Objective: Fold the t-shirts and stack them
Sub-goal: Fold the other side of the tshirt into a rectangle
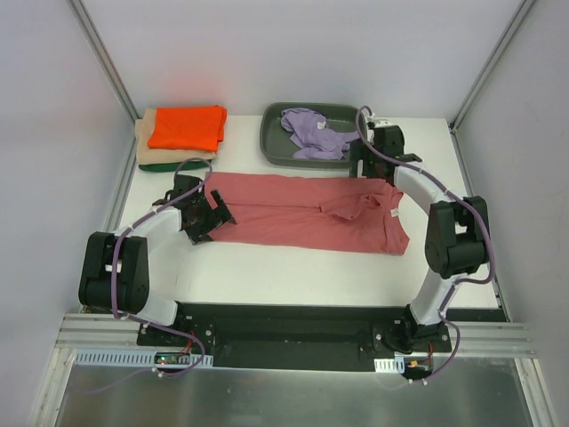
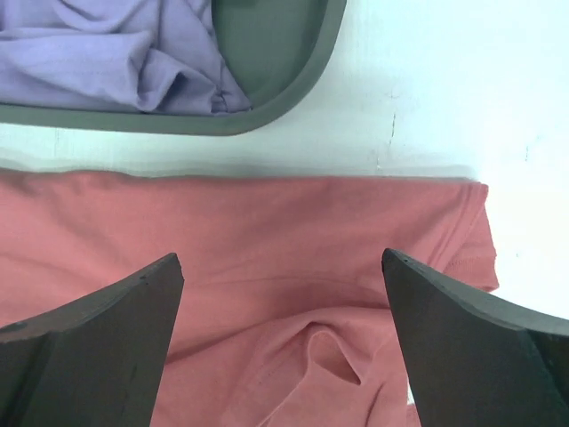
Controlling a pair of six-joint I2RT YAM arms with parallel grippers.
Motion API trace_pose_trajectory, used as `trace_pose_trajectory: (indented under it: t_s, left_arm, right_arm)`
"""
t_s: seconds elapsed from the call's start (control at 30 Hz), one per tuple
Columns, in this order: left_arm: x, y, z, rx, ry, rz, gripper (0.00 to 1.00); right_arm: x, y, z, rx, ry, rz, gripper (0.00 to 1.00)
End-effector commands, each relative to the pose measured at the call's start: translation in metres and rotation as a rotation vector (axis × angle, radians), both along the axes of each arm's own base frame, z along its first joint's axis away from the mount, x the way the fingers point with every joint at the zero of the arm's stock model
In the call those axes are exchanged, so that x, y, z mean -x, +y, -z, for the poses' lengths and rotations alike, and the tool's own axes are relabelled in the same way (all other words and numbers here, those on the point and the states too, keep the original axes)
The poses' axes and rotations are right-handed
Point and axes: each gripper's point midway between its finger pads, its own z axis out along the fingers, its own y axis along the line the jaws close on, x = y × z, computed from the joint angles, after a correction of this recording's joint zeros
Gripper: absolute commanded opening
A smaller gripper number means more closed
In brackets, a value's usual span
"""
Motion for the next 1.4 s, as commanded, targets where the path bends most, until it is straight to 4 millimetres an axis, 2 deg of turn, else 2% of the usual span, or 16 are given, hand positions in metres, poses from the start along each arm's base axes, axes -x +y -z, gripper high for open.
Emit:
trace_pose_trajectory:
  t_s: [0.0,0.07,0.17,0.3,0.37,0.43,0.63,0.83,1.0,1.03,1.1,1.17,1.27,1.37]
  left_arm:
    - [0.02,0.019,0.022,-0.09,0.066,-0.013,0.99]
    - [0.02,0.018,0.022,-0.088,0.067,-0.011,0.99]
    - [0.019,0.017,0.022,-0.081,0.066,-0.007,0.99]
    - [0.02,0.018,0.023,-0.084,0.072,-0.008,0.99]
    - [0.02,0.017,0.024,-0.081,0.076,-0.008,0.99]
    - [0.019,0.017,0.024,-0.079,0.076,-0.006,0.99]
    - [0.021,0.019,0.023,-0.089,0.07,-0.008,0.99]
    - [0.021,0.019,0.022,-0.09,0.066,-0.008,0.99]
    - [0.022,0.02,0.024,-0.094,0.073,-0.013,0.99]
    - [0.022,0.019,0.024,-0.092,0.073,-0.01,0.99]
    - [0.024,0.02,0.024,-0.097,0.076,-0.014,0.99]
    - [0.025,0.022,0.023,-0.103,0.073,-0.015,0.99]
    - [0.026,0.022,0.019,-0.105,0.062,-0.012,0.99]
    - [0.029,0.023,0.018,-0.108,0.059,-0.016,0.99]
  right_arm:
    - [0.025,0.005,-0.026,-0.02,-0.018,-0.066,0.96]
    - [0.047,-0.001,-0.032,-0.046,-0.023,-0.029,0.96]
    - [0.089,-0.004,-0.024,-0.136,0.022,0.057,0.96]
    - [0.14,0.013,0.001,-0.281,0.121,0.035,0.96]
    - [0.151,0.027,0.006,-0.355,0.142,-0.021,0.96]
    - [0.152,0.037,0.01,-0.394,0.147,-0.054,0.96]
    - [0.135,0.048,0.027,-0.395,0.198,-0.051,0.96]
    - [0.098,0.063,0.035,-0.392,0.201,-0.095,0.96]
    - [0.052,0.094,0.013,-0.436,0.158,-0.13,0.96]
    - [0.036,0.096,0.003,-0.434,0.121,-0.115,0.96]
    - [0.014,0.097,-0.001,-0.423,0.101,-0.073,0.96]
    - [0.001,0.098,-0.007,-0.398,0.09,-0.058,0.96]
    - [0.002,0.095,-0.009,-0.312,0.103,-0.048,0.96]
    - [0.01,0.083,-0.014,-0.227,0.096,-0.023,0.96]
